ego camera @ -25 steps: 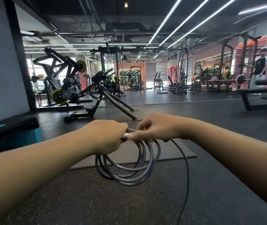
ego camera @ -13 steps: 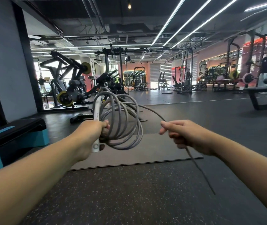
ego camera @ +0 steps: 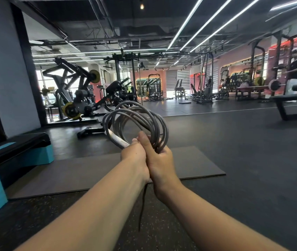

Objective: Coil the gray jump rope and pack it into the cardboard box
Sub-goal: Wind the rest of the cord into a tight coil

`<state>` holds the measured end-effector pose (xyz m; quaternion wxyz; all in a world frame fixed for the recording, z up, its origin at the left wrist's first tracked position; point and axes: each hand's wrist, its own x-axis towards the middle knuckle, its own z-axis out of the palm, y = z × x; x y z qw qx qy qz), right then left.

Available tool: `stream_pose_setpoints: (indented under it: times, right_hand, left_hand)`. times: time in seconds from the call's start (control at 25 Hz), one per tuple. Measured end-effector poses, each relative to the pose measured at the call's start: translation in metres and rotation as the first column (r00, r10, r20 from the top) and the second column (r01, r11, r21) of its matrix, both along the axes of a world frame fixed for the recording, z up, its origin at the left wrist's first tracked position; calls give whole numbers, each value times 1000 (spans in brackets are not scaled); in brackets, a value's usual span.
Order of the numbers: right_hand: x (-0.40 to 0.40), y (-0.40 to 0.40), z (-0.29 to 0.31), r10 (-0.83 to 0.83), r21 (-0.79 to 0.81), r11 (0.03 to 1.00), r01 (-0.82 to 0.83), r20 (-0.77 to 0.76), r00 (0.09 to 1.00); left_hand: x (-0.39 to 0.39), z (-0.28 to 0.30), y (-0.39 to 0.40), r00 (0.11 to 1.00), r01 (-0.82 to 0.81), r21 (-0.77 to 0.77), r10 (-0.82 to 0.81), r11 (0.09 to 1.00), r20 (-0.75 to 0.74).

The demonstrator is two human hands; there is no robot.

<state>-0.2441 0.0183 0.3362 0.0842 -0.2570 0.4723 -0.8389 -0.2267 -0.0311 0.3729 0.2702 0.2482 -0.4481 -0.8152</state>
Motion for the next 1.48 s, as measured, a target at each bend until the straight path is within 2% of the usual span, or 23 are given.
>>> stream_pose_setpoints:
  times: [0.16, 0.24, 0.28, 0.36, 0.4, 0.44, 0.48, 0.52, 0.56, 0.6, 0.64, 0.68, 0.72, 0.8, 0.88, 0.96, 1.0, 1.12, 1.2, 1.28, 1.36, 1.48]
  right_hand:
    - [-8, 2, 2, -212, 49, 972, 228, -215, 953]
    - [-15, 10, 8, -239, 108, 953, 282, -303, 923]
    - [-20, 15, 12, -227, 159, 942, 295, -343, 912]
    - [-30, 27, 23, -166, 264, 918, 296, -422, 891]
    - [-35, 34, 28, -116, 322, 905, 278, -442, 889]
    - [-39, 41, 34, -59, 390, 884, 259, -457, 888]
    - [-42, 48, 41, 1, 462, 851, 251, -479, 878]
    - [-44, 56, 47, 59, 531, 806, 263, -514, 856]
    - [-46, 62, 53, 115, 593, 748, 296, -556, 823]
    - [-47, 66, 58, 171, 643, 684, 344, -600, 781]
    - [-48, 69, 63, 226, 675, 619, 401, -643, 732]
    - [-49, 70, 67, 279, 692, 559, 457, -676, 682]
    - [-47, 70, 71, 327, 698, 509, 503, -698, 637]
    - [-45, 71, 76, 402, 689, 449, 568, -724, 560]
    - [-43, 73, 78, 448, 671, 424, 608, -739, 504]
    - [-43, 76, 77, 468, 670, 410, 618, -737, 488]
    - [-43, 77, 77, 469, 676, 412, 611, -732, 494]
    - [-43, 85, 82, 470, 741, 459, 491, -671, 573]
    - [-43, 94, 87, 495, 800, 500, 331, -578, 649]
    - [-44, 100, 91, 514, 813, 544, 207, -518, 683]
    - [-45, 98, 90, 487, 765, 610, 205, -566, 665]
    - [-45, 91, 83, 409, 646, 686, 333, -722, 558]
  left_hand:
    - [7, -5, 5, 996, 86, 38, -85, 996, -32]
    - [20, 0, 10, 982, 184, 98, -179, 978, -58]
    - [25, 2, 9, 982, 188, 81, -186, 979, -27]
    - [38, 5, 6, 993, 77, -74, -70, 994, 92]
    - [45, 6, 2, 986, -56, -215, 87, 975, 140]
    - [52, 8, -3, 965, -177, -396, 238, 901, 110]
    - [57, 10, -11, 948, -245, -633, 319, 734, 3]
    - [63, 16, -16, 941, -264, -858, 311, 441, -129]
    - [67, 25, -23, 950, -216, -974, 246, 66, -194]
    - [67, 38, -28, 963, -83, -949, 220, -306, -156]
    - [64, 51, -29, 968, 87, -815, 241, -573, -66]
    - [58, 61, -29, 958, 241, -669, 284, -703, 47]
    - [51, 68, -26, 937, 345, -580, 312, -738, 160]
    - [40, 71, -19, 897, 438, -564, 298, -700, 326]
    - [35, 66, -18, 863, 489, -660, 209, -570, 459]
    - [35, 60, -20, 806, 567, -707, 108, -422, 582]
    - [36, 58, -22, 791, 583, -714, 71, -387, 607]
    - [41, 51, -25, 757, 625, -743, -48, -239, 652]
    - [46, 48, -25, 707, 682, -729, -205, -57, 677]
    - [50, 48, -23, 644, 748, -651, -381, 129, 664]
    - [51, 44, -19, 637, 760, -603, -458, 240, 620]
    - [47, 33, -12, 717, 691, -640, -429, 336, 549]
